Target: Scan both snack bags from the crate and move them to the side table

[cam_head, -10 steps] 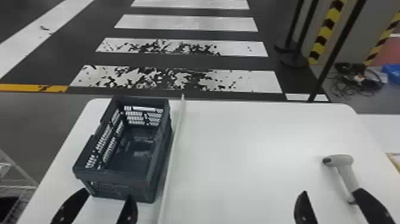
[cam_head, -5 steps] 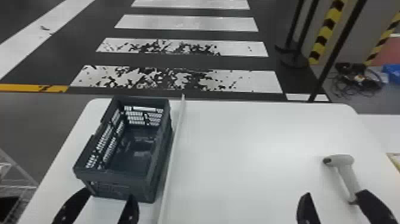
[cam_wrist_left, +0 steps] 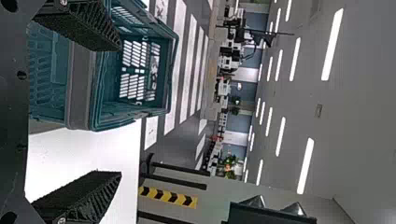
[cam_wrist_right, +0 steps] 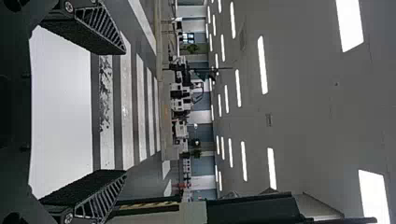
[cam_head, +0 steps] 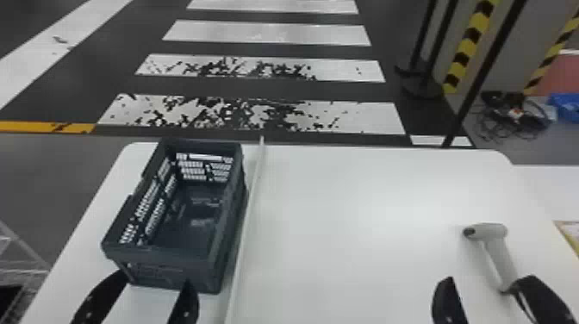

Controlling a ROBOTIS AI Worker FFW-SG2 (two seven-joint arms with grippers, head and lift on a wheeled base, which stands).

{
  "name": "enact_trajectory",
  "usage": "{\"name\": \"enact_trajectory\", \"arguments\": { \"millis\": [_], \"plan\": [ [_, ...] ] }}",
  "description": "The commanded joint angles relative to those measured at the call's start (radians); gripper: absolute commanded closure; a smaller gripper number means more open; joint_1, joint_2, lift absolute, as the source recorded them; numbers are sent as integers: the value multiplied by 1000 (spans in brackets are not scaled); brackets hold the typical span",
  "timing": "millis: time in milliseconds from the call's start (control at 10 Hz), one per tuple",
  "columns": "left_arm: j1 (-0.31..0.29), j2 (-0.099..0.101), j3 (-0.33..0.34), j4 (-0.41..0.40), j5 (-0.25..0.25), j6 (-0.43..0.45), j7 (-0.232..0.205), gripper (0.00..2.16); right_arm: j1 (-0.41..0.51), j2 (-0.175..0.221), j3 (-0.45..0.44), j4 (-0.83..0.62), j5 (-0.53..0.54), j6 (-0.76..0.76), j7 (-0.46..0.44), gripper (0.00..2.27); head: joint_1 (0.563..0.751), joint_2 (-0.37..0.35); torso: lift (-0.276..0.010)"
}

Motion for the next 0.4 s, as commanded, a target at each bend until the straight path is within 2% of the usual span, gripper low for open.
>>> {"name": "enact_trajectory", "arguments": {
  "millis": [0,300],
  "plan": [
    [0,-1,0,0,0,1,0,39,0,0,0,0,-3,3,0,83,695,-12,-95],
    [0,-1,-2,-2,0,-6,-6,39,6,0,2,6,-5,7,0,83,695,-15,-95]
  ]
}}
